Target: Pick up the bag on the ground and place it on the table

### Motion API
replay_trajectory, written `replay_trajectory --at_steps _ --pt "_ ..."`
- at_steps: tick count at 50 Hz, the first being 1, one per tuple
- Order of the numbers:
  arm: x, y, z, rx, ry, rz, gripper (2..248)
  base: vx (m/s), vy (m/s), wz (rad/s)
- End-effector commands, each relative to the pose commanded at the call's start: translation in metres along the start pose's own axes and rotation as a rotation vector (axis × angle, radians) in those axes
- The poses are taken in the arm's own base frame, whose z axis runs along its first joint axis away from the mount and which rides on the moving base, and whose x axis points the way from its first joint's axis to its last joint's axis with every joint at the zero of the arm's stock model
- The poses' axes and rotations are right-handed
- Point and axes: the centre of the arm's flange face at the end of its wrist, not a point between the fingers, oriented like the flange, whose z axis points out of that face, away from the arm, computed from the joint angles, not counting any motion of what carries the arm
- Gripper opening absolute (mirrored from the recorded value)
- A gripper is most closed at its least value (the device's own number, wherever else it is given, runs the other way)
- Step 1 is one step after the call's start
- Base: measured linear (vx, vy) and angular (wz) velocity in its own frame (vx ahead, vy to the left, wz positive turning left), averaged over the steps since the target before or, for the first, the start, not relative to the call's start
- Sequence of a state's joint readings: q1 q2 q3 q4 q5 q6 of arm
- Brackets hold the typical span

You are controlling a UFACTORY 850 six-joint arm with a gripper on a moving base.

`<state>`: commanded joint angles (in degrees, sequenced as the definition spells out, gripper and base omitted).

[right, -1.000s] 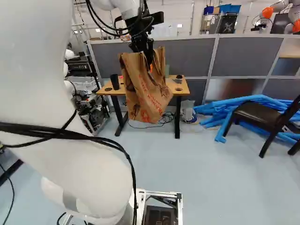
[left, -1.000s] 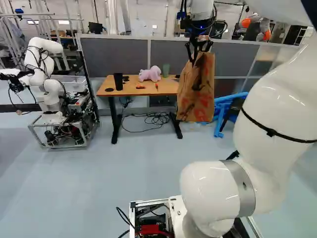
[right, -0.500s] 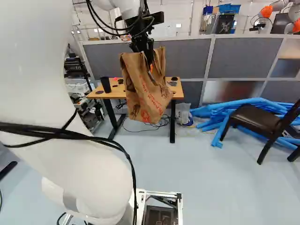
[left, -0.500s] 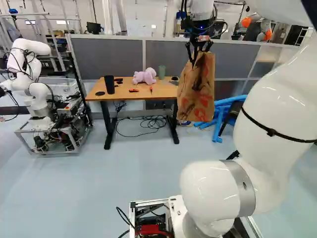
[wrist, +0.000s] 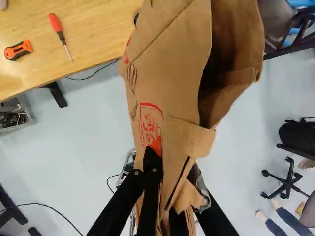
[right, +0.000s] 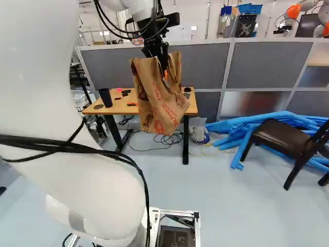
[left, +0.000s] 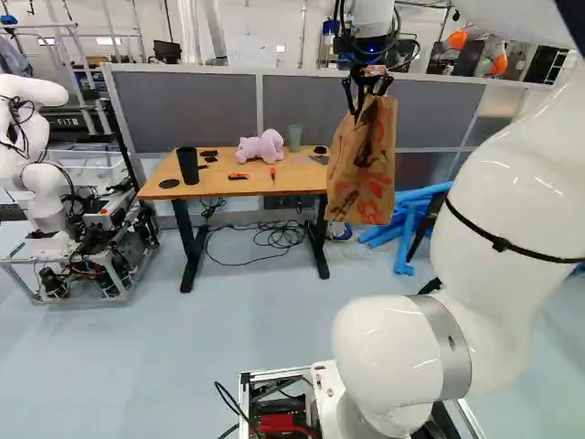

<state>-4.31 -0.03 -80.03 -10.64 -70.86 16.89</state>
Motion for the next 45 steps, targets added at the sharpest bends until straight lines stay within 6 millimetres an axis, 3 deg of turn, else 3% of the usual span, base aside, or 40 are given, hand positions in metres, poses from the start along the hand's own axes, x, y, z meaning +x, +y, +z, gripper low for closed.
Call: replay_trajectory --at_steps 45 --pt "0.0 0.0 0.0 0.0 0.0 0.0 21 0.24 -0.001 -0.017"
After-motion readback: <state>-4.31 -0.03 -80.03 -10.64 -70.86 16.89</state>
